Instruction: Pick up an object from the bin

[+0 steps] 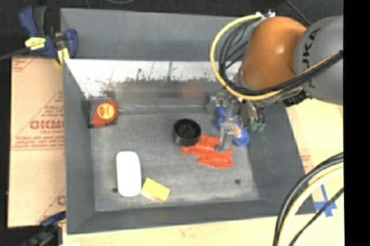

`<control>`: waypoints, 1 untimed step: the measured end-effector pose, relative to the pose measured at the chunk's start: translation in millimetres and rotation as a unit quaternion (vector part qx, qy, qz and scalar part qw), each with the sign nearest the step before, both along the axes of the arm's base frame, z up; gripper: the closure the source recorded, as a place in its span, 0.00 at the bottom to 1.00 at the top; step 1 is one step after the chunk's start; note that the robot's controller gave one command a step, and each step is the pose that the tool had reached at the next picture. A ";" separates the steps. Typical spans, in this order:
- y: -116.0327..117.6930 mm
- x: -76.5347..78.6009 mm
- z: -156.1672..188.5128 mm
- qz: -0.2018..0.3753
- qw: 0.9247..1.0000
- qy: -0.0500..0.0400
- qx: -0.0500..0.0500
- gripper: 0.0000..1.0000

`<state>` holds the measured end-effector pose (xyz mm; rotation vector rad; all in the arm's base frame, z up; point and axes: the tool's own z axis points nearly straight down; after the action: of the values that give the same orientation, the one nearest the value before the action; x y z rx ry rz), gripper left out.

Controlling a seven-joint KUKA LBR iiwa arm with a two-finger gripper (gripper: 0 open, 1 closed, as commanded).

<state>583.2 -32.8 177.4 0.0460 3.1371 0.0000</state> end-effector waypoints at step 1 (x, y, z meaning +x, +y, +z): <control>-6.9 3.7 -14.2 -0.029 1.000 0.002 -0.001 0.00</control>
Offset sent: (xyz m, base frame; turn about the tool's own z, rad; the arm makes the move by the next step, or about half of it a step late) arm 0.0308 -0.0152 -0.0620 -0.0242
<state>586.9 -39.7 163.3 0.1364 3.1378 -0.0024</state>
